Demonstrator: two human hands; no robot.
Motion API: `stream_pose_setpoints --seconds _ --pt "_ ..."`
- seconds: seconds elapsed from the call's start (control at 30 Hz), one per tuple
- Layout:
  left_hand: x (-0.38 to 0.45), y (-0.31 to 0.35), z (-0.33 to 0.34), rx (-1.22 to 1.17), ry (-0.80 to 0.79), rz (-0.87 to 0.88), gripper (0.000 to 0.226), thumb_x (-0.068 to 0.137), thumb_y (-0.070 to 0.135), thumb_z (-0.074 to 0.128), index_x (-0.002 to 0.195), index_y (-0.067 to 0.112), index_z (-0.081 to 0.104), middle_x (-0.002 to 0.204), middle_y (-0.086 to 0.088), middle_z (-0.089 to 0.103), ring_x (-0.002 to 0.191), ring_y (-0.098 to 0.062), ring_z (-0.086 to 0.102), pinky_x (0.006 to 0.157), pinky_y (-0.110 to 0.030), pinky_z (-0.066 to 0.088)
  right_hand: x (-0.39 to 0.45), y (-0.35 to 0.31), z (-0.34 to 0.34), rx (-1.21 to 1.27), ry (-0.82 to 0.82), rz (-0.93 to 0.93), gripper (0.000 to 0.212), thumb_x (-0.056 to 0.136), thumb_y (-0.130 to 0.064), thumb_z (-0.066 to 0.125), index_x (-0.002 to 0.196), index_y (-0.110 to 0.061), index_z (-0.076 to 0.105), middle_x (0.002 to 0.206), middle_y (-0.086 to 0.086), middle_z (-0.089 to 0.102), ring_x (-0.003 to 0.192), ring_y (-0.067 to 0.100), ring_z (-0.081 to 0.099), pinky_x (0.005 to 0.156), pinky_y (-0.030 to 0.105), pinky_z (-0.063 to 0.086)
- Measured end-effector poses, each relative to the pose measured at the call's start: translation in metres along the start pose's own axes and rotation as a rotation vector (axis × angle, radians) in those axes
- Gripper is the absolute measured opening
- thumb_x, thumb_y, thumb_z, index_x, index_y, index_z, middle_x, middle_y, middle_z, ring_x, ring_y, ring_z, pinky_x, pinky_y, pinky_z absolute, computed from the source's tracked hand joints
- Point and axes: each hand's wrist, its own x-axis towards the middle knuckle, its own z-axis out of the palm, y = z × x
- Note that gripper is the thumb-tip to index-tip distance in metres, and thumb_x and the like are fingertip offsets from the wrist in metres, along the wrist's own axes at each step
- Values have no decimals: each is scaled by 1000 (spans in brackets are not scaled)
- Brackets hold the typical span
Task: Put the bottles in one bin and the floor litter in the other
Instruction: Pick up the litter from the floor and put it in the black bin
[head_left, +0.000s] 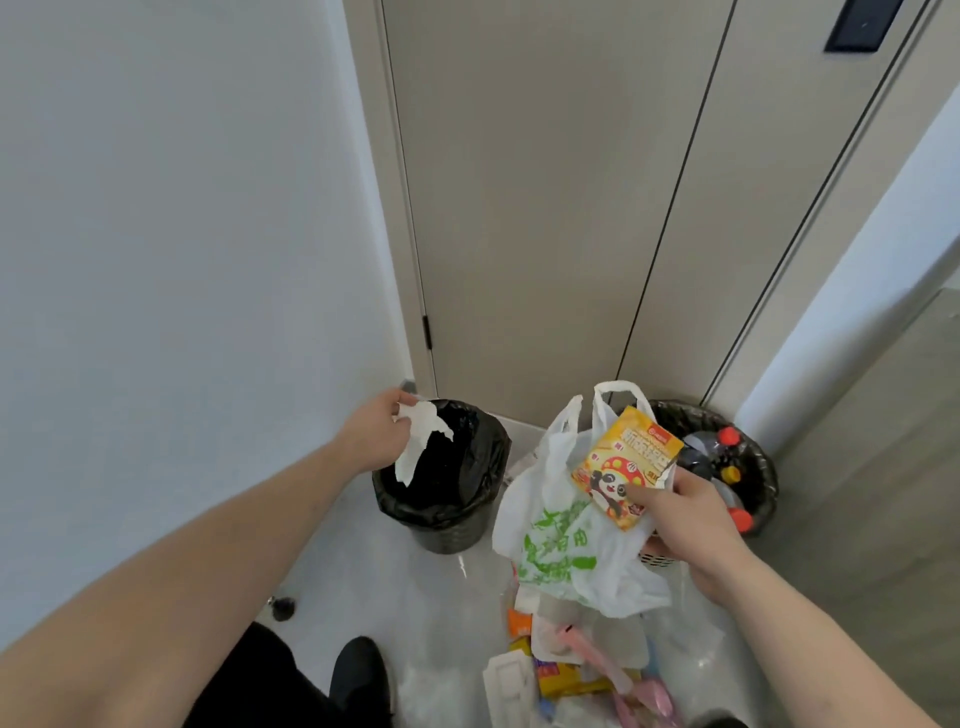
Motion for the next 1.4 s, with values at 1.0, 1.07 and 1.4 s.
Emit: stream_pose_setpoints --seconds 1.0,1.07,1.4 --pt "27 -138 18 446 -554 -162 38 94 19 48 128 17 65 132 -3 63 122 -26 59 106 -39 49 136 33 287 -674 -83 -26 51 78 -47 73 119 -23 53 117 1 57 100 24 64 86 35 55" --pt "24 -128 22 485 -560 -121 38 94 17 46 126 14 65 130 -5 64 121 -27 60 105 -41 49 121 42 264 -708 -83 -146 52 83 -45 72 126 -24 54 121 -1 53 106 20 60 86 31 49" --pt "-28 -102 112 707 -684 -18 43 93 18 53 135 14 57 136 -7 59 123 -29 58 103 -41 50 63 195 109 -944 -176 152 44 86 -34 68 127 -24 55 128 2 54 109 24 60 94 33 48"
